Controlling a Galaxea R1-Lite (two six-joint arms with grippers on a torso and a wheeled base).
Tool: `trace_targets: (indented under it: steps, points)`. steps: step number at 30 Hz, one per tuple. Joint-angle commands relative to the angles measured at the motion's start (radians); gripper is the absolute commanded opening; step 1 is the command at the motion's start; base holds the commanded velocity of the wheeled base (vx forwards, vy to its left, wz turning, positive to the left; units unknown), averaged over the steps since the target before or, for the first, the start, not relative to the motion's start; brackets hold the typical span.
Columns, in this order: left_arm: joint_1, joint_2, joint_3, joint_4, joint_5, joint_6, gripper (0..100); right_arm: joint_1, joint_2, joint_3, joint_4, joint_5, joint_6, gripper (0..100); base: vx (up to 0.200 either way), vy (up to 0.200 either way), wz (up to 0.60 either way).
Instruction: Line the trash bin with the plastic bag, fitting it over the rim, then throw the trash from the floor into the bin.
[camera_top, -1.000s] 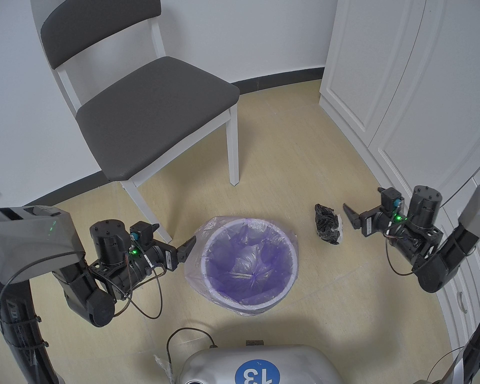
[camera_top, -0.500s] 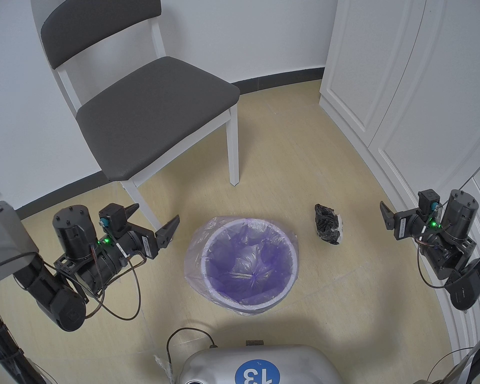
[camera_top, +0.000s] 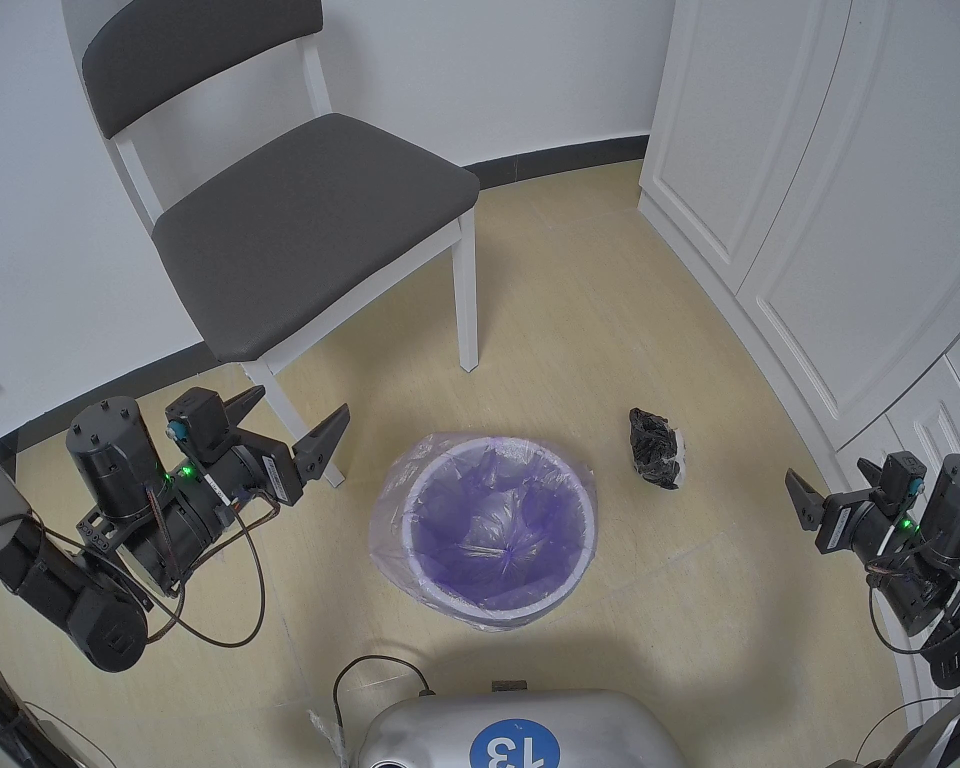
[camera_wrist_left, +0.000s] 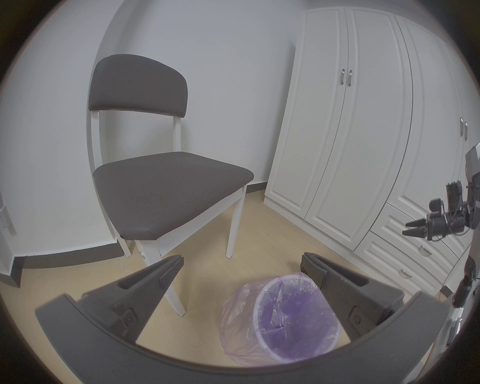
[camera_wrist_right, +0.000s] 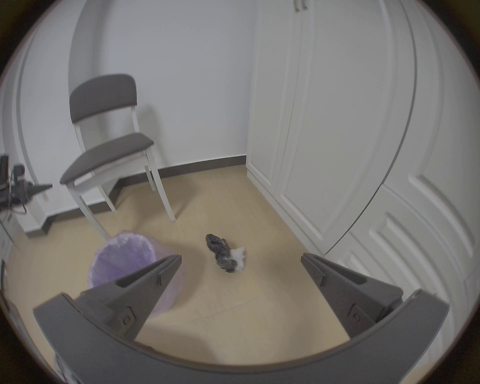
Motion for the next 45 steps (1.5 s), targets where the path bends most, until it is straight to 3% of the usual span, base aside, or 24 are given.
trace_targets:
  steps: [1,9,16,24,45]
  points:
    - [-0.018,-0.033,0.002,0.002,0.026,-0.016,100,-0.030,0.418,-0.021,-0.243,0.102,0.121,100,0.000,0.000,0.00]
    - [-0.021,-0.079,0.003,0.019,0.030,-0.013,100,-0.107,0.693,-0.379,-0.240,0.169,0.104,100,0.000,0.000,0.00]
    - [-0.018,-0.093,0.025,0.012,0.031,-0.011,100,-0.135,0.866,-0.612,-0.243,0.177,0.102,100,0.000,0.000,0.00]
    - [-0.010,-0.104,0.051,0.007,0.034,-0.014,100,-0.150,1.030,-0.779,-0.243,0.168,0.102,100,0.000,0.000,0.00]
    - [-0.022,-0.107,0.060,0.001,0.046,-0.011,100,-0.144,1.229,-0.966,-0.243,0.159,0.108,100,0.000,0.000,0.00]
